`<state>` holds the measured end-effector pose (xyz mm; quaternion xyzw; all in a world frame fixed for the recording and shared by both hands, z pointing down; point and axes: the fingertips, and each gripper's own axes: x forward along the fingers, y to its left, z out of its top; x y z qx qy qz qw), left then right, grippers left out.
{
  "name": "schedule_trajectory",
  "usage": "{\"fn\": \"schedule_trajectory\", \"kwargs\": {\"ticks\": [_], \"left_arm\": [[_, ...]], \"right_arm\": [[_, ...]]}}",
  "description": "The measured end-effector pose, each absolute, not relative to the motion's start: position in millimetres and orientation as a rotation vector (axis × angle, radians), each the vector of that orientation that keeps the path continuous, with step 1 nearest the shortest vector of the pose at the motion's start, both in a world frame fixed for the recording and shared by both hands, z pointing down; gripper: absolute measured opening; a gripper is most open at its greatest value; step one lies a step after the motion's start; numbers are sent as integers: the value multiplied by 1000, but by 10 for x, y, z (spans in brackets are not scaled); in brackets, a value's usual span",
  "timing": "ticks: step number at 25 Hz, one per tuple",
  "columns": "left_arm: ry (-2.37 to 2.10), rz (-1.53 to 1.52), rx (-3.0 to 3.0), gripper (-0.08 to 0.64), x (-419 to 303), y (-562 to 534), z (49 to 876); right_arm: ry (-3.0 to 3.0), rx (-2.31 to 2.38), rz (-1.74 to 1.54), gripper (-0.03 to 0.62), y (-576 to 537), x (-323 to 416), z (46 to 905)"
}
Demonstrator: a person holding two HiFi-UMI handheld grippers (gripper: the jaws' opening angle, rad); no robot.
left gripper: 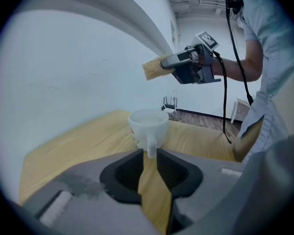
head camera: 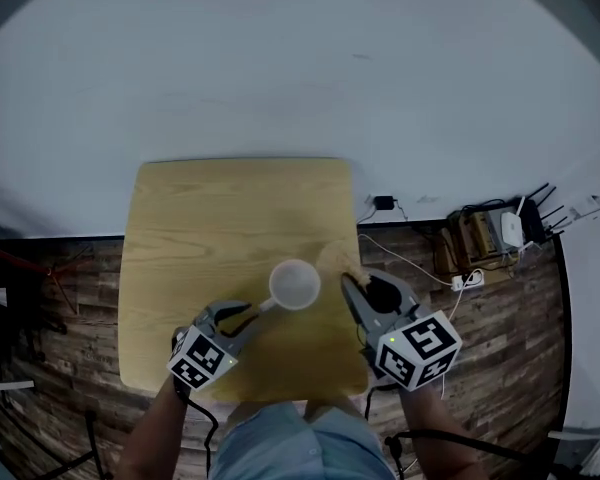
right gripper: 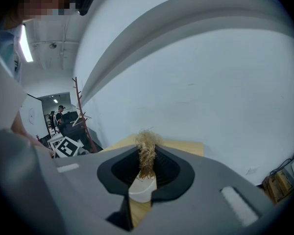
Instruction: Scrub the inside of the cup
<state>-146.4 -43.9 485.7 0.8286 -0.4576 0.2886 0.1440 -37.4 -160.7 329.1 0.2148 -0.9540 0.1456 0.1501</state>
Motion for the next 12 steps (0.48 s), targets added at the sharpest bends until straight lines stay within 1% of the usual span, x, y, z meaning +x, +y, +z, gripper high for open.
{"fn": "schedule_trajectory", "kwargs": {"ticks": [2, 4, 6, 8, 9, 10, 12], "left_arm": [[-1440, 702, 2349, 94, -1602, -422, 4566], [-1554, 464, 2296, 94, -1681, -480, 4209], [-1659, 289, 2254, 94, -1744, -600, 3870], [-1773, 203, 2216, 84, -1839, -733, 3565], [-1835, 182, 2194, 36, -1895, -790, 3426], [-1899, 176, 2171, 20, -1948, -837, 3295], [-2036, 205, 2139, 20, -2023, -904, 3046]], "right_arm": [[-2761, 617, 398, 60, -1597, -450, 3222], [-2775, 615, 372, 61, -1563, -530, 3173], [-2786, 609, 336, 61, -1512, -631, 3125], [-2807, 608, 305, 63, -1468, -740, 3054], [-2818, 615, 291, 63, -1456, -785, 3015], [-2828, 628, 278, 63, -1451, -819, 2979], [-2841, 661, 257, 63, -1454, -868, 2913]]}}
